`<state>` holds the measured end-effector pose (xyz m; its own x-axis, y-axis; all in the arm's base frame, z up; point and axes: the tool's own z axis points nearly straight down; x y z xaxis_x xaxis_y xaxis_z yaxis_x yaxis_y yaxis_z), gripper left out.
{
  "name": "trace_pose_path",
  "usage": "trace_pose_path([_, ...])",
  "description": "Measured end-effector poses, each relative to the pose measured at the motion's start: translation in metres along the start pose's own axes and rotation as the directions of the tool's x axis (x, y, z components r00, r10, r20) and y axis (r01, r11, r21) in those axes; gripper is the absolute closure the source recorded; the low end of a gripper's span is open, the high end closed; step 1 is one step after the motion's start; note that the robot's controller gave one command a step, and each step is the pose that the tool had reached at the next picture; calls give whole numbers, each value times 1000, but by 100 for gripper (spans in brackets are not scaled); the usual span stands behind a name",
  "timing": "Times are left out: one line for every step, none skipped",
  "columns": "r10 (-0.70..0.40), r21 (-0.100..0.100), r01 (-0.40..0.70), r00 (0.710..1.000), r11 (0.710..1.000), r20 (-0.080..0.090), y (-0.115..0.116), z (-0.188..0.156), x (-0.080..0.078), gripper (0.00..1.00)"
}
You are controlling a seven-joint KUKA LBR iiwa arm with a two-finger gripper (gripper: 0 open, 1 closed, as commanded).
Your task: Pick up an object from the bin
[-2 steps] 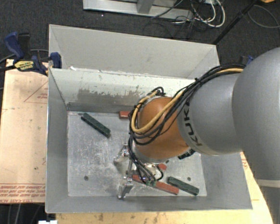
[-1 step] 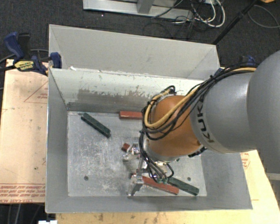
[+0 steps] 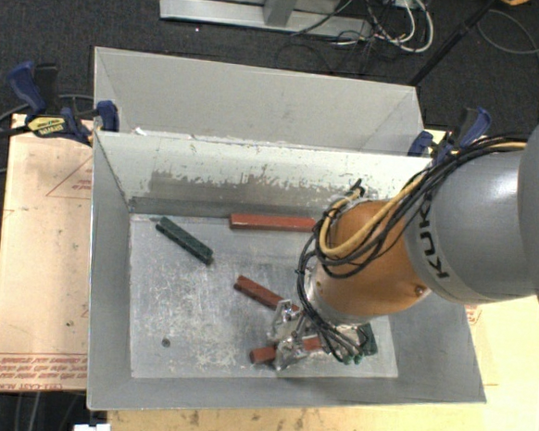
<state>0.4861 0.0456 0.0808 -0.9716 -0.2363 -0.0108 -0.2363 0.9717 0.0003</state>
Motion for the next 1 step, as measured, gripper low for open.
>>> trace_pose_path([0, 0, 0, 1000, 1000, 0, 0, 0, 0, 100])
